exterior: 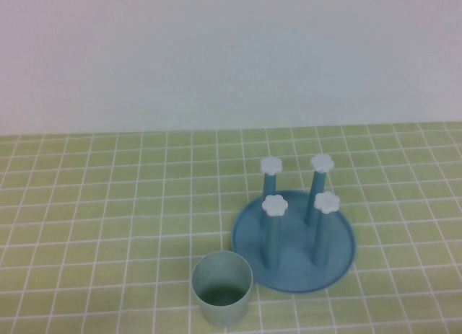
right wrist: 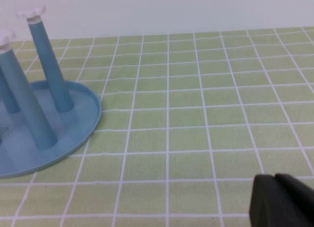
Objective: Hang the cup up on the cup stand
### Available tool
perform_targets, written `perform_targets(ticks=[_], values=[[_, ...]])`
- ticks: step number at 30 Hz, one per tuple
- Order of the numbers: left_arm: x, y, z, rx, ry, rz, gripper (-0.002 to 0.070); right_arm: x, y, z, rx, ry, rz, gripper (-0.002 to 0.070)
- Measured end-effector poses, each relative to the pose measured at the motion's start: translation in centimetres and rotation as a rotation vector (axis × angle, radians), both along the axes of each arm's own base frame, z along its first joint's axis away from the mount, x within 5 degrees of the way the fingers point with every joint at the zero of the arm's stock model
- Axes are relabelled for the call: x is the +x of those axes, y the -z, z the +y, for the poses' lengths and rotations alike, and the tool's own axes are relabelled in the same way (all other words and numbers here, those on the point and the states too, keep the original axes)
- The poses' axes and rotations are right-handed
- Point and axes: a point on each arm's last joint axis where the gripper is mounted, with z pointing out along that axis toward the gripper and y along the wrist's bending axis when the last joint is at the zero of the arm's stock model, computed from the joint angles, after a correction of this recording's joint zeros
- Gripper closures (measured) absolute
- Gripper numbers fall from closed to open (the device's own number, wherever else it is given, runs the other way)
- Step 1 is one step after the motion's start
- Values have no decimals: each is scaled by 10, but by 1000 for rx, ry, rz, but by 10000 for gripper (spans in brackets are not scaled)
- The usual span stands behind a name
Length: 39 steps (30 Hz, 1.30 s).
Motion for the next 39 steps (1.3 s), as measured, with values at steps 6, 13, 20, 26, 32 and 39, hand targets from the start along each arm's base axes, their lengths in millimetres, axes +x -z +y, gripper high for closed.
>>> perform_targets(ticks=[6, 13, 20, 26, 32, 39], values=[[0, 0, 0, 0, 0, 0, 675, 0, 0, 0, 0, 0, 0, 678], [0, -1, 2, 78, 0, -9, 675, 0, 0, 0, 0, 0, 2, 678], [2, -11, 0, -15, 1, -120, 675, 0, 0, 0, 0, 0, -4, 678], [2, -36, 1, -81, -17, -391, 675, 3, -11, 0, 12, 6, -127, 678], [-5, -61, 3, -141, -18, -685, 675, 5, -33, -1, 36, 17, -374, 678], [-11, -72, 3, -147, -15, -825, 675, 2, -52, -2, 74, 28, -578, 678]])
